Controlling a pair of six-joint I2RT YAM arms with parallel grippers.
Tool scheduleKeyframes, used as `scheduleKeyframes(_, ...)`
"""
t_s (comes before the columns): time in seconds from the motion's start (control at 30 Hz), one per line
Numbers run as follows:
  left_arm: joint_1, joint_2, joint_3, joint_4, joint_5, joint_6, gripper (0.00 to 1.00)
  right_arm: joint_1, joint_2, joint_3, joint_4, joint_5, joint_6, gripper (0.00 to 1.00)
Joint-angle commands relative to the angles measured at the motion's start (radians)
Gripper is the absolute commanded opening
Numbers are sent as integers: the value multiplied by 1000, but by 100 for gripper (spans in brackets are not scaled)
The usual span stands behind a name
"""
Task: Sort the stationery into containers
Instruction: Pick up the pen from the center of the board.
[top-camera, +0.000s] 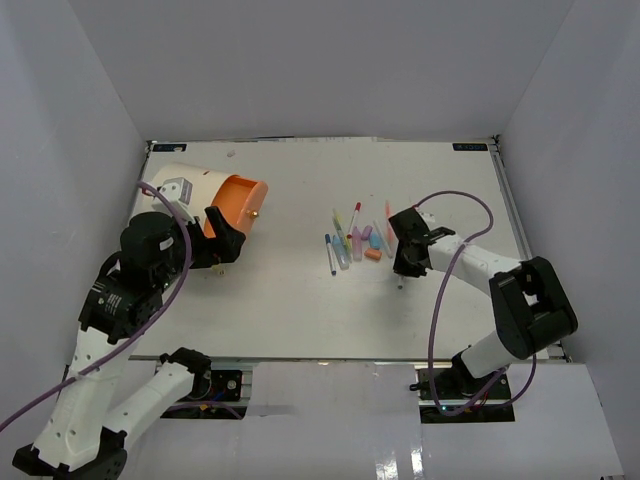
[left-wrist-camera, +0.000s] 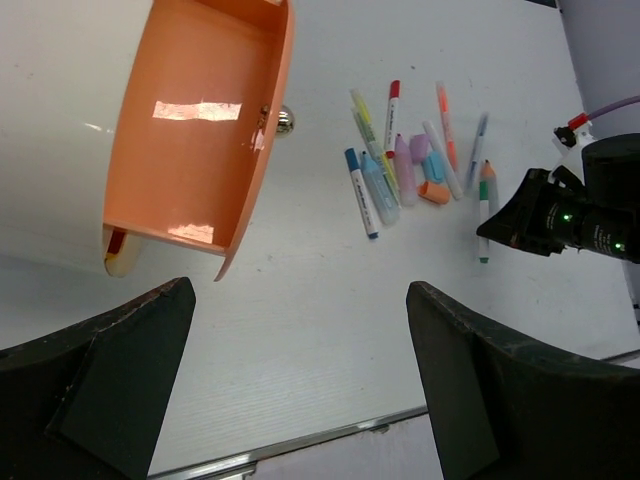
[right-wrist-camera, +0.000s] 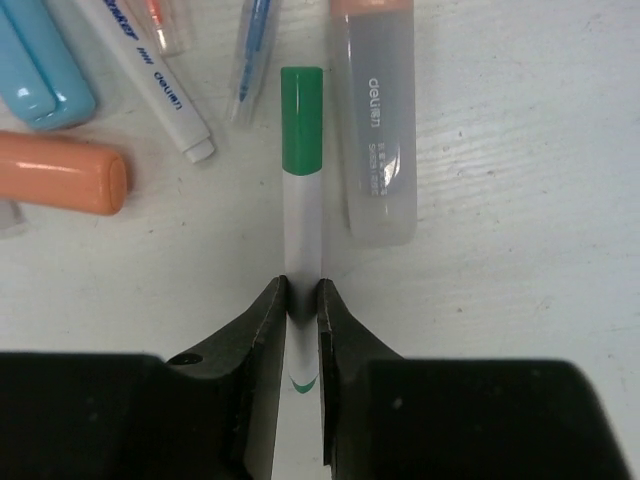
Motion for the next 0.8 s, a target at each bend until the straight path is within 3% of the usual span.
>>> scheduleKeyframes(0.0,3,27,68,4,131,-38,98,11,-106,5,-37,8,0,8)
scheduleKeyframes(0.27,3,193,194,84,372,-127,98,49,-367,49,55,-187,-146,8)
scheduleKeyframes(0.47,-34,305,194,243,457,-244,89,75,-487,63,262,-406,-176,9)
scheduleKeyframes(0.57,-132,360,212,320,359,-278,84,84,-510,54,375,-486,-178,9)
scheduleKeyframes(0.67,-337,445,264,351,201,-284,83,94,-519,48,469,-550,-179,10)
scheduleKeyframes(0.77,-397,504,274,397,118,-304,83,95,-528,35,536,-592,-169,10)
